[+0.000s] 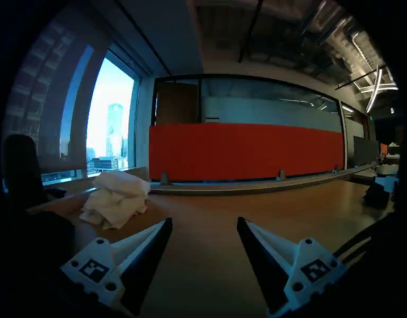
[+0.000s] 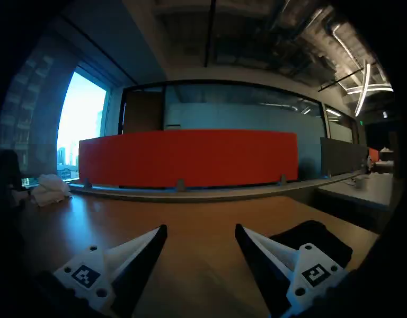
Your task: Fold towel
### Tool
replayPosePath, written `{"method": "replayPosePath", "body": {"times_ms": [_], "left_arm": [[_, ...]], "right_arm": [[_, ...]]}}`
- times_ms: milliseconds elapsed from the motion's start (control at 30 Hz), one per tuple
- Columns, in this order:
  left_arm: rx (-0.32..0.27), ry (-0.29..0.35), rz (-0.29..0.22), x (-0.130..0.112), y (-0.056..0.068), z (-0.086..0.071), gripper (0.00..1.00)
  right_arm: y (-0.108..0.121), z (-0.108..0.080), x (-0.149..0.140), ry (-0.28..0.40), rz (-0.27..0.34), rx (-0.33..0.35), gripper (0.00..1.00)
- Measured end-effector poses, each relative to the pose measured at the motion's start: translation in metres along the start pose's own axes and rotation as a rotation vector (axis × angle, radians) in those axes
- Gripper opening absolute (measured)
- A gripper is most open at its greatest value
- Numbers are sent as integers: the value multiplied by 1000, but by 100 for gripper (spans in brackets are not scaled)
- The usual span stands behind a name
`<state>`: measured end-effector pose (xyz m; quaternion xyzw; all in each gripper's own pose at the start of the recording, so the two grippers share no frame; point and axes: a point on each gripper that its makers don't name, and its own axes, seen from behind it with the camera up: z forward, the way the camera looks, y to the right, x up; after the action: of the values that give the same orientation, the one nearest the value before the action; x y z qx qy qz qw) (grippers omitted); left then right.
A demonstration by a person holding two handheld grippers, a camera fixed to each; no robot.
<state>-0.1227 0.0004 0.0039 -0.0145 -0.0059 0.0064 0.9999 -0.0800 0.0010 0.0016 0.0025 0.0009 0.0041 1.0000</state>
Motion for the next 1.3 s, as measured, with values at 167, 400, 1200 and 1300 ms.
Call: {"method": "replayPosePath", "body": {"times_ms": [167, 400, 1200, 1300], "left_arm": [[0, 0, 0, 0, 0, -1, 90], [0, 0, 0, 0, 0, 0, 90], [0, 0, 0, -1, 0, 0, 90], [0, 0, 0, -1, 0, 0, 90]], "right_arm": [[-4, -1, -1, 3, -14, 9, 100], [-5, -1, -1, 3, -14, 11, 99], [-4, -1, 0, 2, -13, 11, 99], [-4, -1, 0, 2, -13, 11, 100]]}}
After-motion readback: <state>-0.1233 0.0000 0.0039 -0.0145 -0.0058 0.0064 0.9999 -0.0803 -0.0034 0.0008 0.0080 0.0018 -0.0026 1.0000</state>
